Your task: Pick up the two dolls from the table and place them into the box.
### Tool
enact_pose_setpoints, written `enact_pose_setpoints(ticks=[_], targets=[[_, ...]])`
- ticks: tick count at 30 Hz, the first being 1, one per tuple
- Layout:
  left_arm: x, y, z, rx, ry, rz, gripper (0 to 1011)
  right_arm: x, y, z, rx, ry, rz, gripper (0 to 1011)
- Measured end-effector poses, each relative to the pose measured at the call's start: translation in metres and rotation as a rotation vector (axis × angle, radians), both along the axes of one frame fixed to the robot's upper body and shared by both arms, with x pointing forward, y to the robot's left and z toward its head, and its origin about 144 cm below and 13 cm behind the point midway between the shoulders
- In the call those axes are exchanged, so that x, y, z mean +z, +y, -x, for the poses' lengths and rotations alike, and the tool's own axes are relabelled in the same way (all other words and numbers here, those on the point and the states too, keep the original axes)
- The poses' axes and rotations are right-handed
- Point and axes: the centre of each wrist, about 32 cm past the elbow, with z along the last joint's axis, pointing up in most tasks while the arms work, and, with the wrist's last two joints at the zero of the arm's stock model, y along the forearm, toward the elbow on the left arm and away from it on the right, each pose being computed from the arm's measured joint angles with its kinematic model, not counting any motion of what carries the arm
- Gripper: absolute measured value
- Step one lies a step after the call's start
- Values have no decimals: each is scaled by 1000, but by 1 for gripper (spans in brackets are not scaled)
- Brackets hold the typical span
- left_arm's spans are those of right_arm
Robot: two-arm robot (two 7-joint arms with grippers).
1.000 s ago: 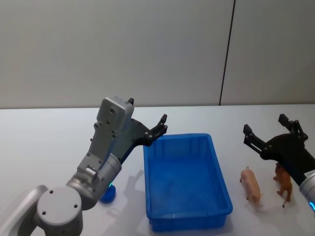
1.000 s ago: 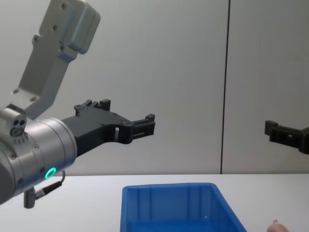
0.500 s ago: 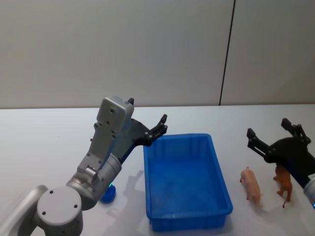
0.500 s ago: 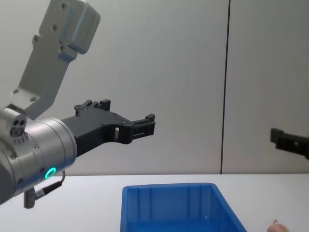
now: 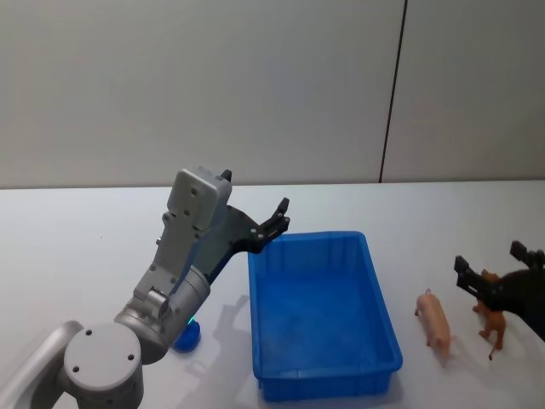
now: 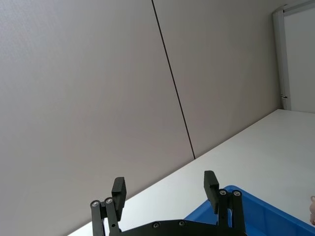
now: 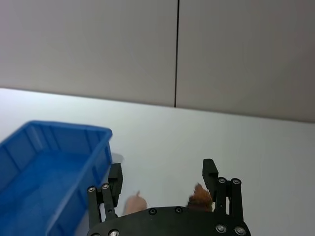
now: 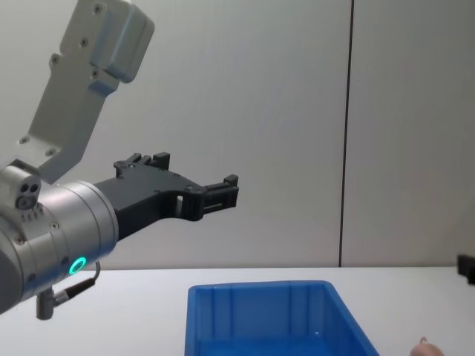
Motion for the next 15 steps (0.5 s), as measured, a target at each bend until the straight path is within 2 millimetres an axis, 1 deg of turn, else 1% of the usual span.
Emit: enact_pose_setpoints(ticks=[7,15], targets=[[0,0,0,0,0,0,1001,-10,-13,-1,-14,86,27,1001],[0,0,0,0,0,0,1001,-20,-20,-4,-22,160,48,1001]])
